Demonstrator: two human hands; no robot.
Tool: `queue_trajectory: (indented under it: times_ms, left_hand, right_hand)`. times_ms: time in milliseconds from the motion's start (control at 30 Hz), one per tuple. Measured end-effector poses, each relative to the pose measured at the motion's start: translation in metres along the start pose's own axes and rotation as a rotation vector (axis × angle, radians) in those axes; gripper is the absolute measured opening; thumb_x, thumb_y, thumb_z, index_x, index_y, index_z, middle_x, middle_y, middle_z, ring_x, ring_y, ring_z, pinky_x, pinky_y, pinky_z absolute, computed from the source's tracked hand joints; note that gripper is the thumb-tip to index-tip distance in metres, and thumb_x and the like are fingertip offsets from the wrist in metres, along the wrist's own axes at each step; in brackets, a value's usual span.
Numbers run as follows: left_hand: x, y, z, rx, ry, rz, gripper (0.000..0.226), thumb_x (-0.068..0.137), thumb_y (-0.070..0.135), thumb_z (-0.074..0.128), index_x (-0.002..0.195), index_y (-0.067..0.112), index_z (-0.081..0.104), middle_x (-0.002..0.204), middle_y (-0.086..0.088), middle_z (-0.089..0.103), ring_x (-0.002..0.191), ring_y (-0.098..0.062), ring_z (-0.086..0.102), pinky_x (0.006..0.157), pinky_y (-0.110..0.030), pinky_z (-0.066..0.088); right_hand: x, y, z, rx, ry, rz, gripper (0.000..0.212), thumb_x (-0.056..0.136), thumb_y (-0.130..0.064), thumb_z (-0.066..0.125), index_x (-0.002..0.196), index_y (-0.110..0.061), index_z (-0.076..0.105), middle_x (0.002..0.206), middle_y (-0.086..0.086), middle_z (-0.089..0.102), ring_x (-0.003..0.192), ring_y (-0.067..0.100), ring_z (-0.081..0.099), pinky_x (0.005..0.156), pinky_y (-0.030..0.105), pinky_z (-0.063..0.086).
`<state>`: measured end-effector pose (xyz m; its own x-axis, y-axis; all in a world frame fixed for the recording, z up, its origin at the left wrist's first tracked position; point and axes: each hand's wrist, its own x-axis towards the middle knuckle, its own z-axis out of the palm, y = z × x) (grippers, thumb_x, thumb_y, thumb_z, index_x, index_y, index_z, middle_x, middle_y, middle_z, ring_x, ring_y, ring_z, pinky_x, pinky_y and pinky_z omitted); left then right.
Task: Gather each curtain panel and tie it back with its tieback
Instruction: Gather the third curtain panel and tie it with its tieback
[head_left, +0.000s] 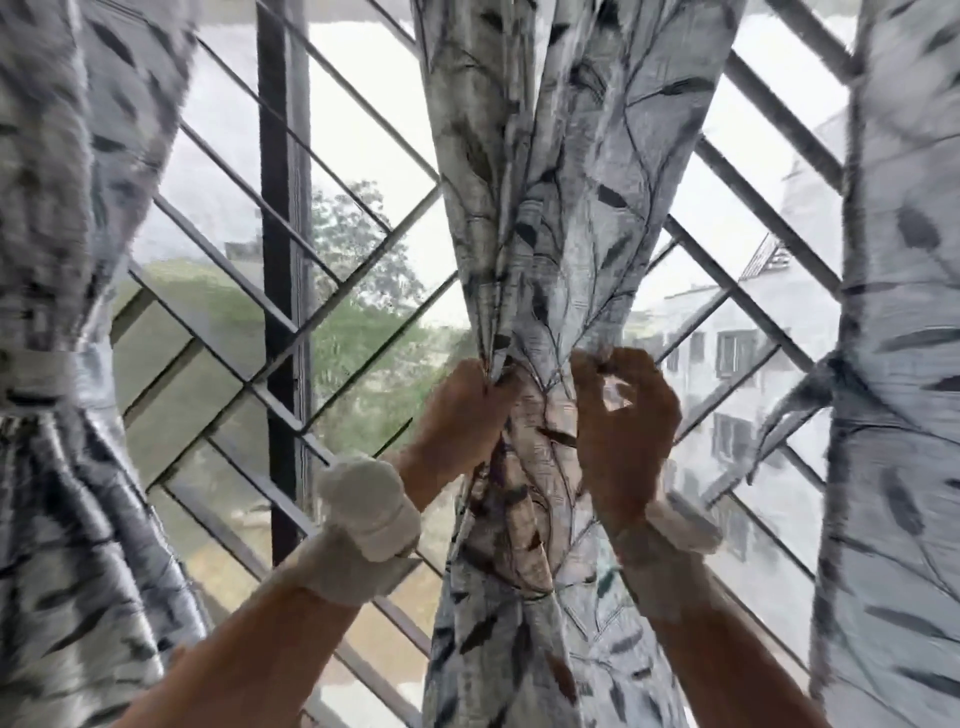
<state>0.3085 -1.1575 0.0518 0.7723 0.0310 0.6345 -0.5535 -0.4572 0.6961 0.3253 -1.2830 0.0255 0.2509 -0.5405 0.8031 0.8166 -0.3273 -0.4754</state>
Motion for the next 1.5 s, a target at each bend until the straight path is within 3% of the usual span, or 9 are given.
queue_trajectory:
  times_ms: [400, 500, 600, 733, 900, 1000, 1233, 1333, 1500]
  left_hand:
    - [-0.053, -0.035, 0.007, 0.586, 0.026, 0.308, 0.019, 0.090, 0.026, 0.049, 0.087, 0.012, 0.063, 0.080, -0.012, 0.069, 0.074, -0.035, 0.065, 0.057, -0.037, 0.046]
    - [-0.062, -0.035, 0.005, 0.617, -0.248, 0.307, 0.017, 0.085, 0.018, 0.053, 0.092, 0.012, 0.067, 0.085, -0.012, 0.072, 0.077, -0.032, 0.067, 0.064, -0.039, 0.053]
    - [-0.057, -0.034, -0.023, 0.543, -0.555, 0.218, 0.027, 0.093, 0.030, 0.053, 0.115, 0.020, 0.063, 0.114, -0.002, 0.068, 0.102, -0.019, 0.065, 0.083, -0.029, 0.053]
    - [-0.028, 0.000, -0.045, 0.155, -0.190, 0.165, 0.064, 0.085, 0.050, 0.060, 0.142, 0.028, 0.037, 0.122, 0.009, 0.057, 0.113, -0.009, 0.056, 0.091, -0.015, 0.046]
    - [0.000, 0.037, -0.006, 0.251, -0.067, 0.067, 0.022, 0.086, 0.032, 0.059, 0.084, 0.010, 0.059, 0.060, 0.004, 0.051, 0.058, -0.015, 0.051, 0.041, -0.013, 0.033]
    - [0.001, 0.026, -0.005, 0.171, -0.042, 0.130, 0.022, 0.092, 0.017, 0.051, 0.073, 0.007, 0.054, 0.058, -0.001, 0.046, 0.049, -0.012, 0.040, 0.044, -0.020, 0.032]
    - [-0.011, 0.036, 0.001, -0.188, -0.174, 0.141, 0.010, 0.094, 0.009, 0.051, 0.092, 0.010, 0.061, 0.079, -0.006, 0.062, 0.063, -0.004, 0.058, 0.060, -0.018, 0.046]
    - [-0.012, 0.034, 0.003, -0.126, -0.136, 0.125, 0.014, 0.094, 0.015, 0.053, 0.092, 0.012, 0.066, 0.091, -0.016, 0.070, 0.077, -0.027, 0.063, 0.069, -0.039, 0.051]
    - [-0.013, 0.035, 0.004, -0.003, -0.101, 0.121, 0.019, 0.096, 0.017, 0.049, 0.086, 0.006, 0.061, 0.063, 0.000, 0.053, 0.048, -0.006, 0.046, 0.036, -0.010, 0.032]
  right_hand:
    - [-0.048, -0.021, -0.015, -0.283, -0.429, -0.262, 0.017, 0.092, -0.020, 0.052, 0.088, -0.008, 0.064, 0.082, 0.006, 0.060, 0.075, 0.018, 0.055, 0.069, 0.035, 0.044]
    - [-0.049, -0.028, -0.013, -0.380, -0.578, -0.142, 0.044, 0.089, -0.053, 0.050, 0.101, -0.014, 0.065, 0.095, 0.005, 0.059, 0.088, 0.022, 0.059, 0.080, 0.034, 0.048]
    - [-0.045, -0.015, -0.013, -0.485, -0.565, -0.203, 0.035, 0.089, -0.029, 0.049, 0.105, -0.003, 0.066, 0.097, 0.016, 0.062, 0.089, 0.035, 0.063, 0.078, 0.039, 0.053]
    - [-0.047, -0.005, -0.014, -0.514, -0.522, -0.242, 0.023, 0.084, -0.004, 0.049, 0.099, 0.003, 0.065, 0.094, 0.021, 0.062, 0.075, 0.039, 0.064, 0.069, 0.039, 0.050]
    - [-0.057, -0.013, -0.004, -0.373, -0.572, -0.279, 0.023, 0.089, -0.006, 0.046, 0.102, -0.001, 0.065, 0.096, 0.012, 0.062, 0.074, 0.028, 0.061, 0.066, 0.028, 0.046]
    - [-0.044, -0.006, -0.031, -0.107, -0.651, -0.145, 0.019, 0.095, -0.019, 0.053, 0.089, -0.015, 0.070, 0.086, -0.007, 0.061, 0.075, 0.008, 0.057, 0.068, 0.011, 0.040]
    - [0.024, -0.002, -0.024, 0.204, -0.417, 0.406, 0.070, 0.075, -0.051, 0.074, 0.134, -0.020, 0.054, 0.135, 0.002, 0.054, 0.120, 0.010, 0.052, 0.086, 0.017, 0.044]
    - [0.027, 0.002, -0.008, 0.242, -0.365, 0.335, 0.043, 0.077, -0.039, 0.077, 0.108, -0.010, 0.073, 0.109, 0.008, 0.072, 0.105, 0.023, 0.067, 0.090, 0.045, 0.054]
    - [0.007, -0.007, -0.002, 0.014, 0.018, 0.035, 0.014, 0.091, -0.023, 0.062, 0.084, -0.012, 0.067, 0.077, -0.003, 0.070, 0.073, 0.014, 0.066, 0.066, 0.032, 0.053]
